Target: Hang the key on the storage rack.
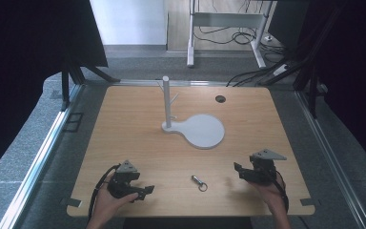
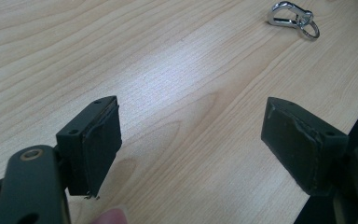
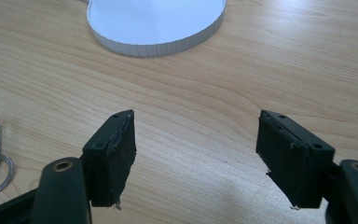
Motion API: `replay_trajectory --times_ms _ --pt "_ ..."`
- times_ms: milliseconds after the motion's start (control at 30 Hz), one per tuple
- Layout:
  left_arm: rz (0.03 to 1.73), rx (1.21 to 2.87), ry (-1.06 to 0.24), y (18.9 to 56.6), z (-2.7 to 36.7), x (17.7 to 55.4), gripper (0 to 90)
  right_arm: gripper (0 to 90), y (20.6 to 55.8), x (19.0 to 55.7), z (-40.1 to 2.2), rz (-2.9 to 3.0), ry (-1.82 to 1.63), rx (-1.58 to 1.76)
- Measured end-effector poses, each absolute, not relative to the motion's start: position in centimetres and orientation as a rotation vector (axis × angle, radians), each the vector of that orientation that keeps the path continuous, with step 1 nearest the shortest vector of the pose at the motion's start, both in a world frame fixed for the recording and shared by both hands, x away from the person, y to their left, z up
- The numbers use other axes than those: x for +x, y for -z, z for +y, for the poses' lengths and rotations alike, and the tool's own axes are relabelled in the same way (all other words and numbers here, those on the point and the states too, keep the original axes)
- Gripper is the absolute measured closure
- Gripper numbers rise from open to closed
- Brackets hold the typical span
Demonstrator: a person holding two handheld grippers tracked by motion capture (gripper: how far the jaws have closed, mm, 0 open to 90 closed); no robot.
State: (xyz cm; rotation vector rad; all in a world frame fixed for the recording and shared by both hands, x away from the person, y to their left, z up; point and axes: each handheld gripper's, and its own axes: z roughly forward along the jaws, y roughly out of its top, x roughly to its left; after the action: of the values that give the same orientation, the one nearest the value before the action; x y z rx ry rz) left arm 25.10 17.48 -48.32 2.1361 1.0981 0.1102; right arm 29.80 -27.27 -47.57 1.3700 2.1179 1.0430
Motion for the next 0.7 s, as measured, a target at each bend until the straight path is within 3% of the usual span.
replay_trajectory --times_ms 700 --pt "1.119 2.115 -0.133 47.8 18.1 24.9 20.5 39.0 46.0 29.9 -26.7 2.223 -0.991 1.283"
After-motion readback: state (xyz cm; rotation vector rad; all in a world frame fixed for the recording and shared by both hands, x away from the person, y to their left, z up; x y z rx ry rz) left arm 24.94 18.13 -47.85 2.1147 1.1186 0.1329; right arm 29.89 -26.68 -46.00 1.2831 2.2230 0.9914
